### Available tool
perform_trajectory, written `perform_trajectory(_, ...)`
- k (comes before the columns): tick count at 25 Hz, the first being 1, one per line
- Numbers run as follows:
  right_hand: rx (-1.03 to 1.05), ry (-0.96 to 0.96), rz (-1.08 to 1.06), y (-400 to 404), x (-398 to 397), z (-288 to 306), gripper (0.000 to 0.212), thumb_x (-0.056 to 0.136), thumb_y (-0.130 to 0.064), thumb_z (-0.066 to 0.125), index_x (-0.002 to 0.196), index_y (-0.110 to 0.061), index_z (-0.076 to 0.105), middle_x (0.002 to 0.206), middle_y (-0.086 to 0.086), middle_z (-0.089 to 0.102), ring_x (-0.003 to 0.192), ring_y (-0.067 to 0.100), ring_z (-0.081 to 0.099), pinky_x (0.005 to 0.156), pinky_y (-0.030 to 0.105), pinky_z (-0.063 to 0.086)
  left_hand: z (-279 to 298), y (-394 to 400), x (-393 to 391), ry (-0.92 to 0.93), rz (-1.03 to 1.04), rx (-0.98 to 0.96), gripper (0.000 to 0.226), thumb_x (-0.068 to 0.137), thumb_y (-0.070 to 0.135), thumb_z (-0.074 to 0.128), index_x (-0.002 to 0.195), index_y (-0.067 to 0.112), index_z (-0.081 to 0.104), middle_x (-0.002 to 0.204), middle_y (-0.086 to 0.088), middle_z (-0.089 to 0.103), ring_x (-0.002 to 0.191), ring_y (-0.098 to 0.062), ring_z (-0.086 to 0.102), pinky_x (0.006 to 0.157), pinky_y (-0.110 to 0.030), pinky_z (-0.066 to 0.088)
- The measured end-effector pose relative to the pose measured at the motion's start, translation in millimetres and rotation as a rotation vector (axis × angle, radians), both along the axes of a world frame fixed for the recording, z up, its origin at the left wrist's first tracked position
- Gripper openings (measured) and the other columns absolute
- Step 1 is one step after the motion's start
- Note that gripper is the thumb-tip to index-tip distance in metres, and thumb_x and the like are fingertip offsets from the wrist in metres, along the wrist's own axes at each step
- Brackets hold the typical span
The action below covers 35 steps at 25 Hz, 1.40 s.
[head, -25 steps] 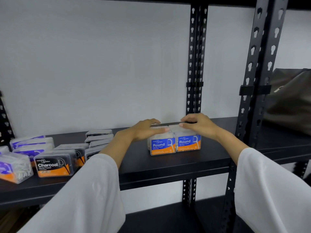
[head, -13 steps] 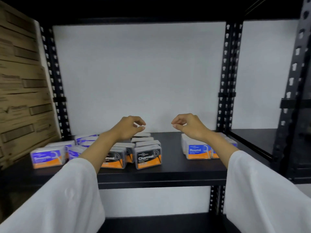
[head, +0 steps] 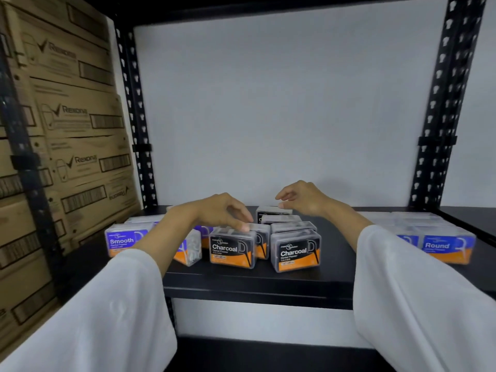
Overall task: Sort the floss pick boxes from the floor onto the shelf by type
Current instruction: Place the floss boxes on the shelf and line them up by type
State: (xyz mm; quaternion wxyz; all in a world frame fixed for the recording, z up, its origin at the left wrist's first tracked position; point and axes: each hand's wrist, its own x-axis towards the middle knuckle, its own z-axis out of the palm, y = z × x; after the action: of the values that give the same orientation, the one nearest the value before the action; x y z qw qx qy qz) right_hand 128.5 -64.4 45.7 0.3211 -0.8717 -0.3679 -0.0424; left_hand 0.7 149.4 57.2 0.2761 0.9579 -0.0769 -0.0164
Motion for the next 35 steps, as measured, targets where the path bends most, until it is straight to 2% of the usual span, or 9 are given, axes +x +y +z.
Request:
perform_trajectory(3, -0.016, 0.009, 0.015, 7.3, 4.7, -3.1, 0.025, 0.084, -0.017, 0.071, 0.109, -0.013, 0.07, 0.115, 0.009, 0.067, 0.11, 0.019, 0.061, 0.1, 0.03, 0.046, 0.4, -4.2, 4.8, -0.021, -0.035, -0.017, 0.022, 0.085, 0.028, 0.07, 0.105, 0.02, 0.072, 0.101, 0.012, 0.071, 0.097, 0.001, 0.062, 0.09, -0.018, 0.044)
perform_trajectory(6, -0.074, 0.032, 0.024, 3.2, 8.8, -6.6, 0.023, 0.084, -0.016, 0.07, 0.107, -0.013, 0.071, 0.113, 0.006, 0.067, 0.109, 0.017, 0.06, 0.096, 0.025, 0.045, -2.5, -12.0, 14.4, -0.15, -0.014, -0.056, 0.019, 0.087, 0.028, 0.068, 0.103, 0.02, 0.072, 0.096, 0.013, 0.07, 0.09, 0.007, 0.06, 0.083, -0.009, 0.04)
perform_trajectory(12, -0.102, 0.041, 0.046, -9.6, 19.3, -6.2, 0.015, 0.081, -0.013, 0.072, 0.096, -0.014, 0.074, 0.106, 0.006, 0.07, 0.105, 0.018, 0.062, 0.097, 0.031, 0.047, -8.3, -21.8, 39.2, -0.217, 0.018, -0.014, 0.012, 0.086, 0.03, 0.069, 0.097, 0.028, 0.071, 0.1, 0.006, 0.071, 0.097, -0.001, 0.06, 0.096, -0.025, 0.041)
perform_trajectory(17, -0.172, -0.022, -0.019, -43.5, 25.1, -0.6, 0.016, 0.083, -0.006, 0.069, 0.098, -0.007, 0.072, 0.104, 0.006, 0.068, 0.09, 0.012, 0.058, 0.083, 0.021, 0.041, -9.0, -42.3, 55.0, -0.101, -0.051, -0.027, 0.024, 0.084, 0.026, 0.072, 0.107, 0.021, 0.07, 0.112, 0.007, 0.066, 0.106, -0.007, 0.059, 0.092, -0.022, 0.041)
perform_trajectory(21, -0.197, -0.006, -0.058, -67.4, 28.9, -0.6, 0.015, 0.083, -0.01, 0.07, 0.097, -0.01, 0.07, 0.099, 0.002, 0.064, 0.091, 0.014, 0.057, 0.082, 0.023, 0.04, -13.6, -44.8, 68.2, -0.1, -0.068, 0.092, 0.025, 0.079, 0.022, 0.076, 0.102, 0.029, 0.069, 0.112, 0.009, 0.064, 0.111, -0.015, 0.056, 0.099, -0.038, 0.045)
perform_trajectory(23, -0.189, 0.003, -0.061, -68.4, 29.5, -2.7, 0.017, 0.08, -0.013, 0.073, 0.097, -0.011, 0.069, 0.101, 0.002, 0.063, 0.097, 0.018, 0.059, 0.082, 0.025, 0.04, -12.0, -44.6, 70.1, -0.107, -0.044, 0.112, 0.026, 0.078, 0.02, 0.077, 0.1, 0.029, 0.068, 0.112, 0.004, 0.063, 0.105, -0.013, 0.057, 0.092, -0.032, 0.046)
perform_trajectory(25, -0.178, 0.012, -0.064, -66.1, 29.2, -5.3, 0.02, 0.079, -0.013, 0.074, 0.098, -0.009, 0.067, 0.105, 0.004, 0.06, 0.103, 0.022, 0.059, 0.083, 0.028, 0.043, -9.6, -41.2, 69.3, -0.095, 0.0, 0.138, 0.027, 0.08, 0.018, 0.075, 0.105, 0.025, 0.066, 0.113, 0.001, 0.061, 0.101, -0.013, 0.054, 0.084, -0.025, 0.039)
perform_trajectory(30, -0.158, 0.028, -0.068, -63.6, 29.3, -8.6, 0.015, 0.08, -0.01, 0.073, 0.092, -0.011, 0.063, 0.105, 0.006, 0.058, 0.107, 0.024, 0.058, 0.091, 0.034, 0.047, -10.4, -20.5, 70.8, -0.108, 0.136, 0.221, 0.028, 0.083, 0.018, 0.072, 0.11, 0.024, 0.063, 0.119, -0.003, 0.059, 0.103, -0.017, 0.051, 0.088, -0.028, 0.035)
perform_trajectory(35, -0.108, 0.067, -0.032, -61.4, 27.5, -10.8, 0.014, 0.079, -0.01, 0.074, 0.089, -0.013, 0.065, 0.104, 0.004, 0.062, 0.105, 0.021, 0.059, 0.095, 0.037, 0.047, -10.5, -18.7, 70.3, -0.116, 0.106, 0.178, 0.028, 0.082, 0.019, 0.074, 0.107, 0.024, 0.065, 0.114, -0.002, 0.06, 0.1, -0.016, 0.053, 0.086, -0.028, 0.035)
